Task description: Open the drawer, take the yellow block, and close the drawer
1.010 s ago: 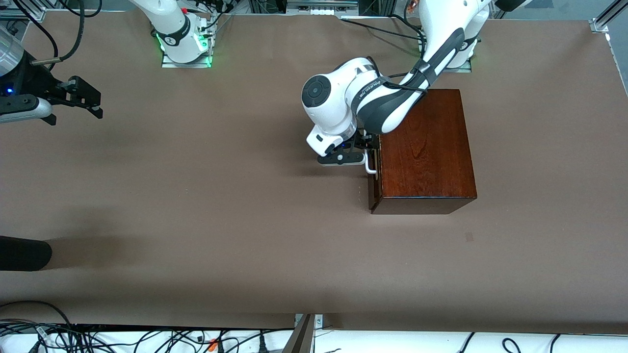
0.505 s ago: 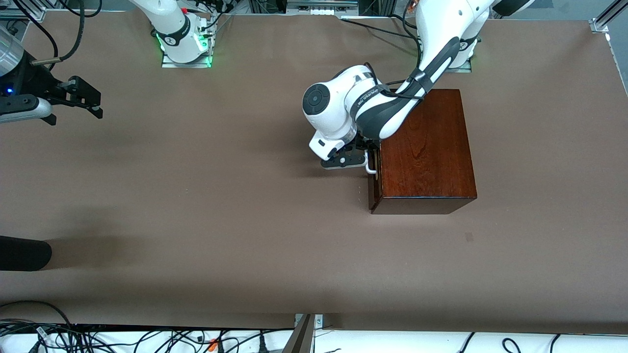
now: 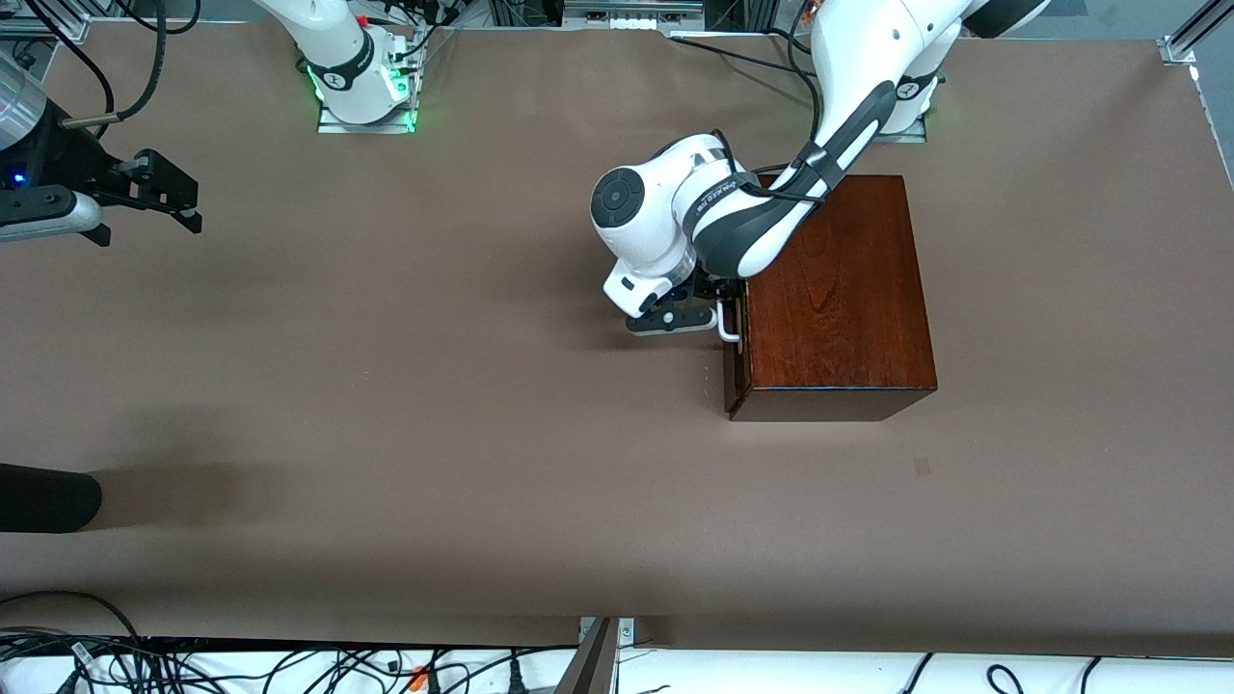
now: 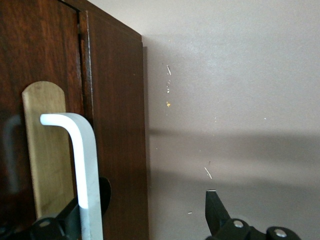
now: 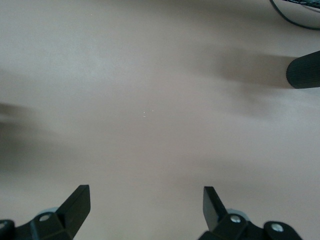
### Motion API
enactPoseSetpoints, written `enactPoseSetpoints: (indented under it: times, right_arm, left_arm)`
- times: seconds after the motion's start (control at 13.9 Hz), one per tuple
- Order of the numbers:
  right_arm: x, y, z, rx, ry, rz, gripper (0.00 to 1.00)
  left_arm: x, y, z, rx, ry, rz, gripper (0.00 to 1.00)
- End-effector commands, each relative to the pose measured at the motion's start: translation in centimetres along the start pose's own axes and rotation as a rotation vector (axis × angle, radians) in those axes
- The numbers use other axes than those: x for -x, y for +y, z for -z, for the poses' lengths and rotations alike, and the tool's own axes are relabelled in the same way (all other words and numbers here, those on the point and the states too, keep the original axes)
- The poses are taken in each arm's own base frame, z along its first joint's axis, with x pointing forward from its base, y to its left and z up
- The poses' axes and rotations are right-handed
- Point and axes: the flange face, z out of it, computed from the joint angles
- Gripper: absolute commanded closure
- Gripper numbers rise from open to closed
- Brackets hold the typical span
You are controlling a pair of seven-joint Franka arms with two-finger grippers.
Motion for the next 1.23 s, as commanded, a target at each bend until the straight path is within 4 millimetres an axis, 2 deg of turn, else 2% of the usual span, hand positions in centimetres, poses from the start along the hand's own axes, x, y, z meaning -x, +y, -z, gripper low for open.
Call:
enactPoseSetpoints:
  times: [0.0, 0.14, 0.22, 0.58, 1.15]
  right_arm:
    - [0.0, 0.3, 0.3, 0.01, 0.002, -0.006, 0.0]
    - [0.0, 0.3, 0.3, 0.01, 0.002, -0.006, 0.0]
    - [0.0, 0.3, 0.3, 0.01, 0.002, -0.005, 0.0]
    - [0.0, 0.3, 0.3, 0.01, 0.002, -0.006, 0.0]
    - [0.0, 0.2, 0.4, 0.009, 0.005, -0.007, 0.0]
  left_arm:
    - [1.0, 2.1, 0.0, 0.016, 0.027, 0.009, 0.0]
    - [0.6, 2.9, 0.2, 0.035, 0.021, 0.046, 0.0]
    - [1.2, 3.7, 0.8, 0.043, 0.028, 0.042, 0.0]
    - [1.6, 6.1, 2.0, 0.082, 0.039, 0.065, 0.0]
    - [2.6, 9.9, 3.4, 0.14, 0.034, 0.074, 0.0]
